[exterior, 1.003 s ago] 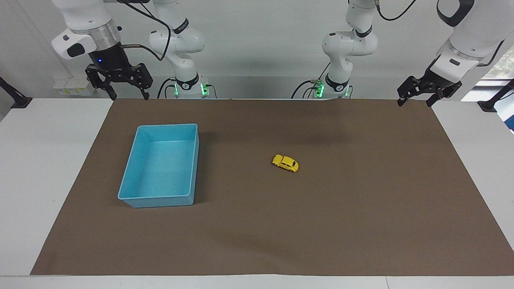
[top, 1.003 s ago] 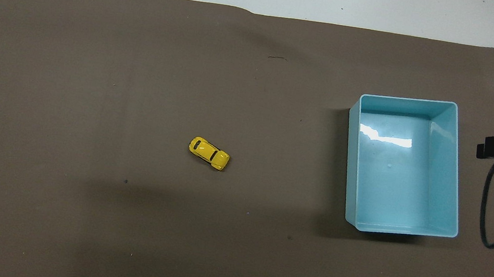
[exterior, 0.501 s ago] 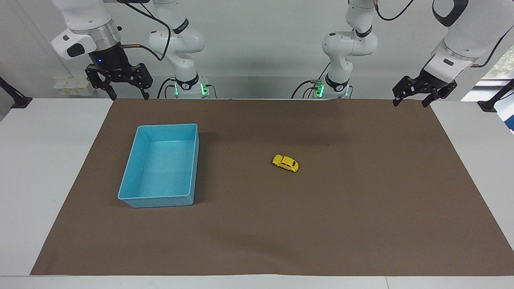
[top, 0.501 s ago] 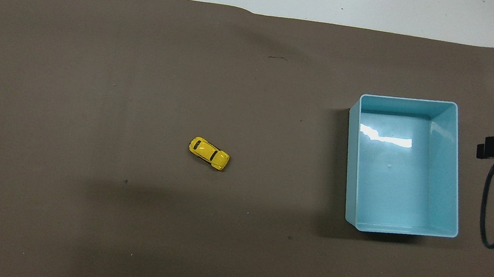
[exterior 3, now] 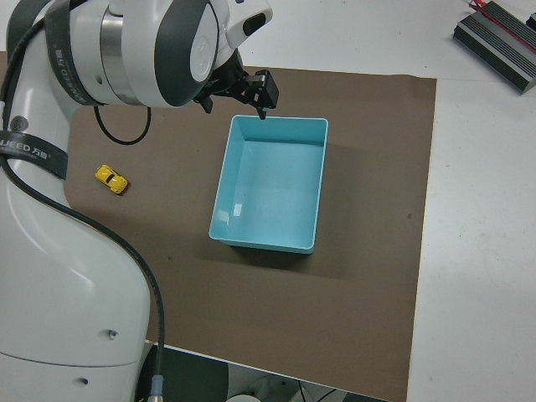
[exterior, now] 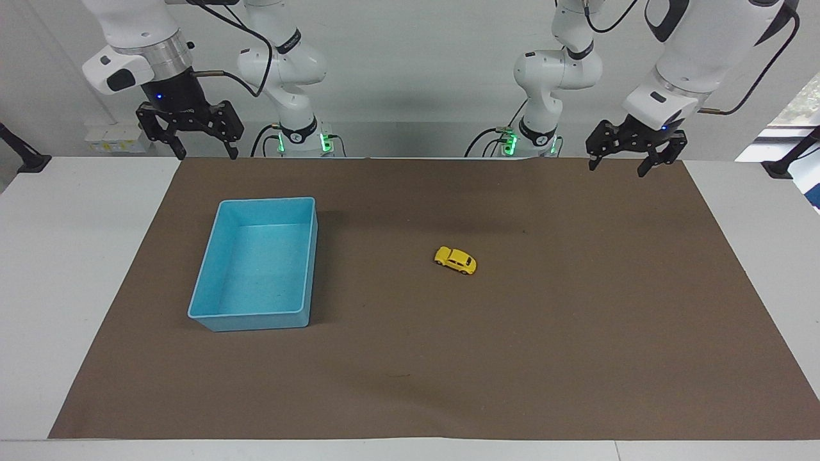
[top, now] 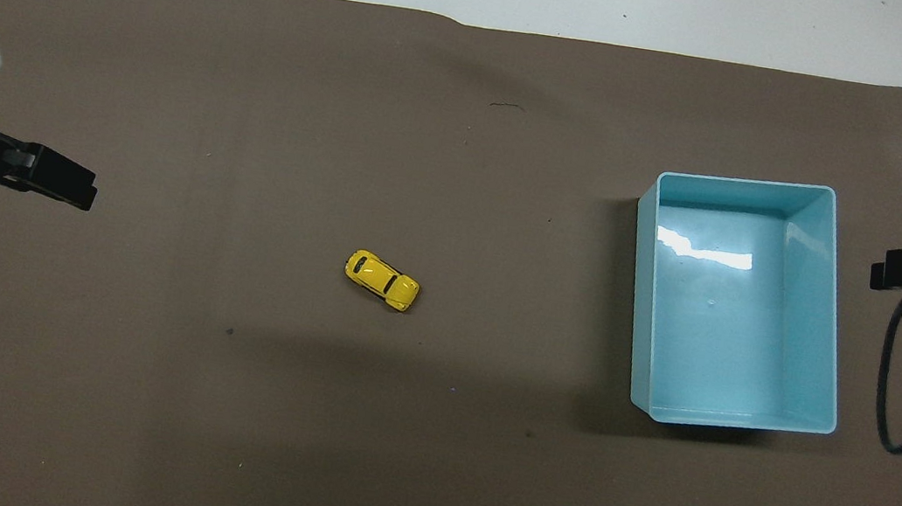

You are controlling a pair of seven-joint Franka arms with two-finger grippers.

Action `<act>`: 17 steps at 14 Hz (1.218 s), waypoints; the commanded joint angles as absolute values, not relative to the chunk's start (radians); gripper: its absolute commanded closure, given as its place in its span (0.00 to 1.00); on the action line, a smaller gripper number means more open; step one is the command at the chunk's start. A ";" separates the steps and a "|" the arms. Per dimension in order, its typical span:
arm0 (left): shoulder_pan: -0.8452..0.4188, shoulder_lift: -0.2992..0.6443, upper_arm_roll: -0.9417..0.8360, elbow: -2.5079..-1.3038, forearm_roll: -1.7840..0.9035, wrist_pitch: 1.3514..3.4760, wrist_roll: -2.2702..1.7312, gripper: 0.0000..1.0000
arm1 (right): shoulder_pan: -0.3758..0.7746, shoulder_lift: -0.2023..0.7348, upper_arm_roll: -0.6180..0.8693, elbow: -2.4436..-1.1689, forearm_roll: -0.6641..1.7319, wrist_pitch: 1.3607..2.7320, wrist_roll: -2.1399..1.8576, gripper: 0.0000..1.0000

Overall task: Wind up and store yellow beetle car
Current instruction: 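Move the left gripper toward the yellow toy car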

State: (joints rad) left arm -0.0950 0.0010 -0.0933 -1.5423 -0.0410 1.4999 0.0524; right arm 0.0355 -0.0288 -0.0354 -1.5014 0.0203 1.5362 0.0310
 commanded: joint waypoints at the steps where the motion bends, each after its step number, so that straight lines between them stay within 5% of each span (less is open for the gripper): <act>1: -0.172 -0.014 -0.083 -1.580 -0.051 1.534 0.054 0.00 | 0.028 -0.032 -0.032 -1.508 0.044 1.543 0.051 0.00; 17: -0.304 -0.008 -0.087 -1.755 -0.077 1.750 0.971 0.00 | 0.028 -0.032 -0.032 -1.508 0.044 1.542 0.051 0.00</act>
State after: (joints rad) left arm -0.2722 0.0061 -0.1049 -1.7013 -0.0556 1.6836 0.8959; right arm 0.0355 -0.0288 -0.0354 -1.5014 0.0203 1.5362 0.0310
